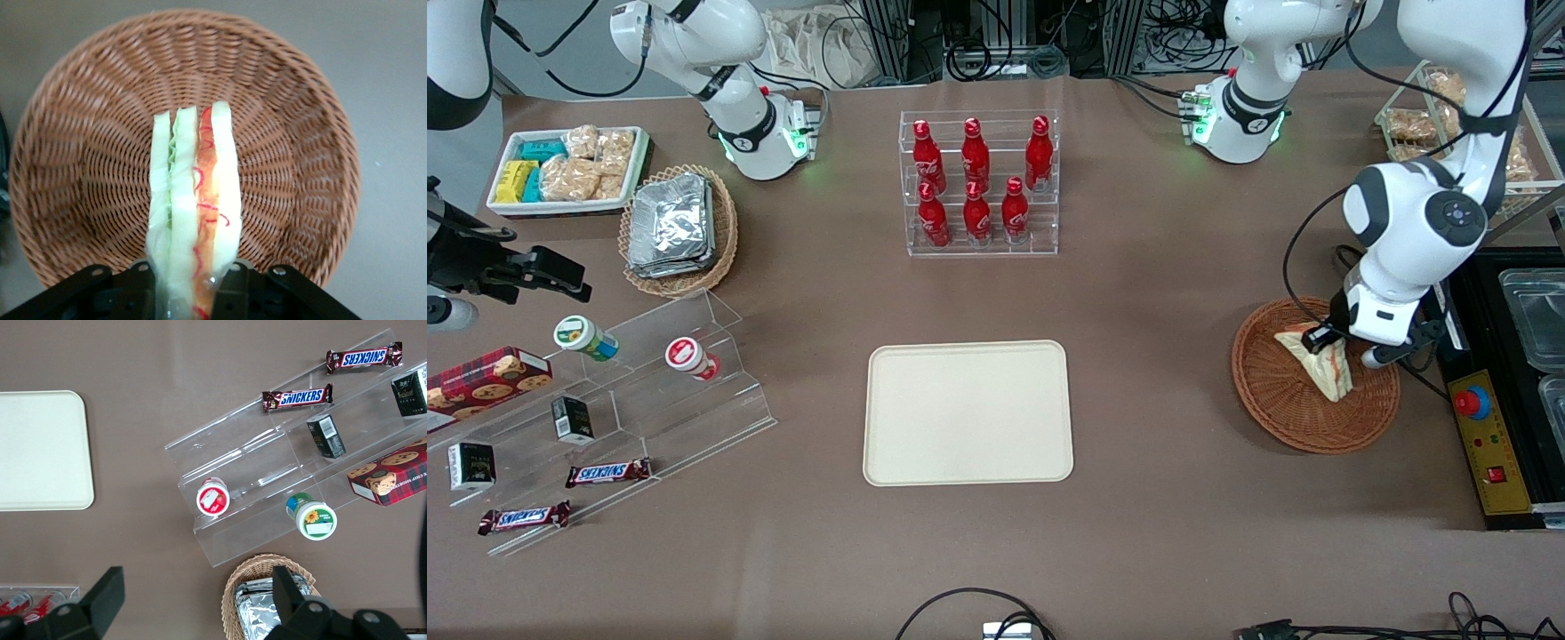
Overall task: Place sandwich from basket to tray
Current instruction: 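Lift the sandwich and carry it with the left gripper over the tray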
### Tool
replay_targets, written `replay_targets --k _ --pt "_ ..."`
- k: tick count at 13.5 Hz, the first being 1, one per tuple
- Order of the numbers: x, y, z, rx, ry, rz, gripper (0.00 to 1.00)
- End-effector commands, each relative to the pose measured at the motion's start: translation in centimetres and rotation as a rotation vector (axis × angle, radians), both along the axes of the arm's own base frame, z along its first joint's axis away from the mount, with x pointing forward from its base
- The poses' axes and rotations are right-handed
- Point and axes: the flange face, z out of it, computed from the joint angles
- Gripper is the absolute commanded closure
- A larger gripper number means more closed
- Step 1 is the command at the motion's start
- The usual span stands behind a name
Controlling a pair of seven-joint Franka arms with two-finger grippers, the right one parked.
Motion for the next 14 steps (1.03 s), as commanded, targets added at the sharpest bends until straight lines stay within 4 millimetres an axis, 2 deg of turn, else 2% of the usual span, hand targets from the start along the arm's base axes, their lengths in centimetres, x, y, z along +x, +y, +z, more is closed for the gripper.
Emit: replay_targets --k 1,5,7,8,10,14 --pt "-0.3 -1.5 2.1 0.030 -0.020 -0.159 0.88" --pt "0.6 -5.5 4.1 0.096 -0.060 -0.342 0.88" --pt "1.3 -8.3 5.3 0.102 -0.086 -0.395 0.86" --pt "2.0 -9.1 6.3 0.102 -0.081 -0.404 0.86" --pt "4.1 -11.7 9.5 0.098 -0.015 -0.430 0.84" --pt "6.5 -19.3 14.3 0.061 0.026 -0.414 0.83"
